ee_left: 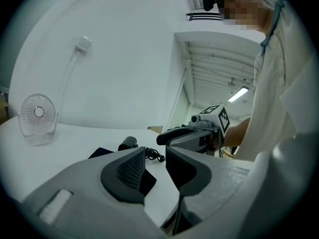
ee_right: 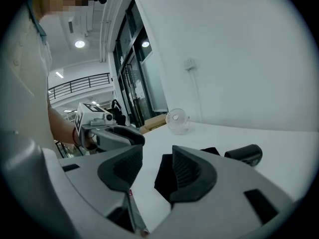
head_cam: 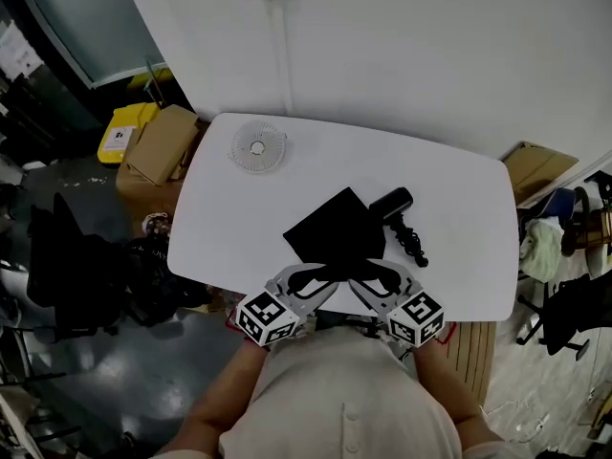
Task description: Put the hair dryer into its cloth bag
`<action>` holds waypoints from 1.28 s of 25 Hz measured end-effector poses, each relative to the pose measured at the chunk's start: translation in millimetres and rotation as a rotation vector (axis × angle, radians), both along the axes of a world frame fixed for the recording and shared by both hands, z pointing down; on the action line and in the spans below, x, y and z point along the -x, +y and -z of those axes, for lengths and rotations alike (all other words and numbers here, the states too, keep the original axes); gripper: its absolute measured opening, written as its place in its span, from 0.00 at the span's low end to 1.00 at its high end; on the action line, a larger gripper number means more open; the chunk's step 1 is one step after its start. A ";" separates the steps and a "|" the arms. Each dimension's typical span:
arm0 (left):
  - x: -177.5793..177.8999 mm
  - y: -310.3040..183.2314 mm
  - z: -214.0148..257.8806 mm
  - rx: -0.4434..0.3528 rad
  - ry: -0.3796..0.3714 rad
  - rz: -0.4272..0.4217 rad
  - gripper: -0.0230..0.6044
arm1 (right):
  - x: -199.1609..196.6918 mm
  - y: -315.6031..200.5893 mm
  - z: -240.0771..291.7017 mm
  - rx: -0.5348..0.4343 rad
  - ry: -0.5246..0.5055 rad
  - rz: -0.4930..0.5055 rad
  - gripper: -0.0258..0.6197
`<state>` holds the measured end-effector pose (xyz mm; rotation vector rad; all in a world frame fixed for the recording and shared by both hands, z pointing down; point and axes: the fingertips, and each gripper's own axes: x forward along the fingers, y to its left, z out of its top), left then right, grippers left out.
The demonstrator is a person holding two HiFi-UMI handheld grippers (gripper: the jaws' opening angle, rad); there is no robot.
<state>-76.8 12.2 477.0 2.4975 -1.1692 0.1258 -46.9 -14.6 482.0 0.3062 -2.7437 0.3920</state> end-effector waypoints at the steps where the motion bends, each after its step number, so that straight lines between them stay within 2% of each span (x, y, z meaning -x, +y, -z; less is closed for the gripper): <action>1: -0.1 -2.4 -4.5 0.009 -0.001 -0.011 0.22 | -0.2 -2.5 -4.4 0.002 0.008 -0.012 0.33; 5: -2.6 -13.9 -24.1 0.045 -0.028 -0.039 0.22 | -0.9 -12.1 -24.5 0.003 0.057 -0.044 0.34; 9: 0.8 -30.1 -50.4 0.099 -0.062 -0.023 0.24 | -0.2 -26.0 -48.5 0.008 0.119 -0.076 0.35; 14: 8.5 -39.4 -100.9 0.251 -0.105 0.011 0.30 | -1.0 -39.6 -83.6 0.044 0.210 -0.115 0.38; 18: 5.9 -38.6 -134.9 0.365 -0.144 0.011 0.31 | -3.6 -45.6 -108.3 0.060 0.291 -0.134 0.38; 26: 2.9 -40.3 -169.3 0.502 -0.199 0.014 0.31 | -1.8 -41.6 -142.5 0.061 0.421 -0.096 0.37; 28: 6.3 -39.1 -173.4 0.522 -0.209 0.020 0.26 | -5.1 -45.0 -145.7 0.038 0.448 -0.114 0.31; 30: 12.2 -37.5 -174.5 0.532 -0.206 0.034 0.17 | -9.2 -51.9 -143.1 0.007 0.461 -0.146 0.14; 32: 19.0 -34.6 -174.1 0.534 -0.190 0.049 0.10 | -11.4 -56.9 -137.2 0.004 0.445 -0.164 0.12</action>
